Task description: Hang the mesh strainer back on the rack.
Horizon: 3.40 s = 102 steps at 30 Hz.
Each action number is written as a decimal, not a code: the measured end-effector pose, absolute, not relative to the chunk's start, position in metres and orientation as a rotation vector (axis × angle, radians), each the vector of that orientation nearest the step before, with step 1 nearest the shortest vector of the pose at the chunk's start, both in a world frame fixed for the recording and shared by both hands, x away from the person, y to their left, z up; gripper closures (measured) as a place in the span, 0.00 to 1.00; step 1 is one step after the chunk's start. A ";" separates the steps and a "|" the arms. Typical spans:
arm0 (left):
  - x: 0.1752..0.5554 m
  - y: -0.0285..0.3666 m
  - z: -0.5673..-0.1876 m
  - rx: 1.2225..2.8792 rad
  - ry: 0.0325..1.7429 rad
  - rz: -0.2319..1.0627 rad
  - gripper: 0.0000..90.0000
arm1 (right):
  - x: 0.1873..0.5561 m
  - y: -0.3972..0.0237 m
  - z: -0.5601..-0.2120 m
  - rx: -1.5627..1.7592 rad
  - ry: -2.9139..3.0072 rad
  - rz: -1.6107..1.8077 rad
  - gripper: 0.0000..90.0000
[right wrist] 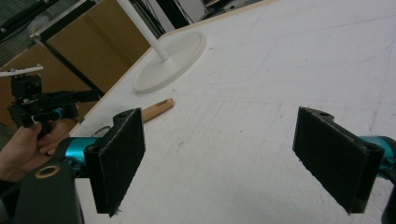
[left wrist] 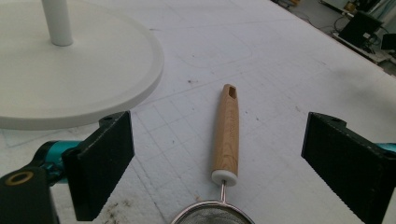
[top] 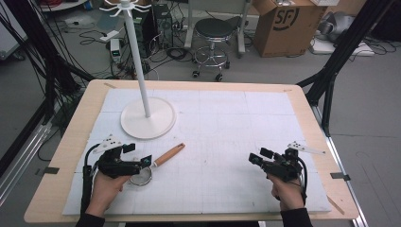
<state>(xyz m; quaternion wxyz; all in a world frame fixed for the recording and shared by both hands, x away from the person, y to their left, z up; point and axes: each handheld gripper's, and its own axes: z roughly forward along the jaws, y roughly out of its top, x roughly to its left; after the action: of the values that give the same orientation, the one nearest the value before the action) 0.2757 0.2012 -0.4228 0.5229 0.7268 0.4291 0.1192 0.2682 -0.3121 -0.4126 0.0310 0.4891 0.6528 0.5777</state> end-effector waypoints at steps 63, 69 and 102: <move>0.292 0.141 -0.440 2.277 0.898 0.334 0.63 | 0.261 -0.309 -0.400 1.360 1.950 1.842 0.18; 0.294 0.140 -0.438 2.285 0.931 0.314 0.67 | 0.260 -0.309 -0.399 1.364 1.944 1.846 0.18; 0.326 0.112 -0.420 2.610 0.944 0.141 0.77 | 0.259 -0.313 -0.398 1.363 1.906 1.875 0.18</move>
<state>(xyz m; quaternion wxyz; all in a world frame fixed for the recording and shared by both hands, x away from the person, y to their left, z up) 0.3261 0.1121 -0.4199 0.1804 0.9238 0.3341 0.0500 0.2586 -0.3128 -0.3979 0.0703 0.4531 0.6334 0.6233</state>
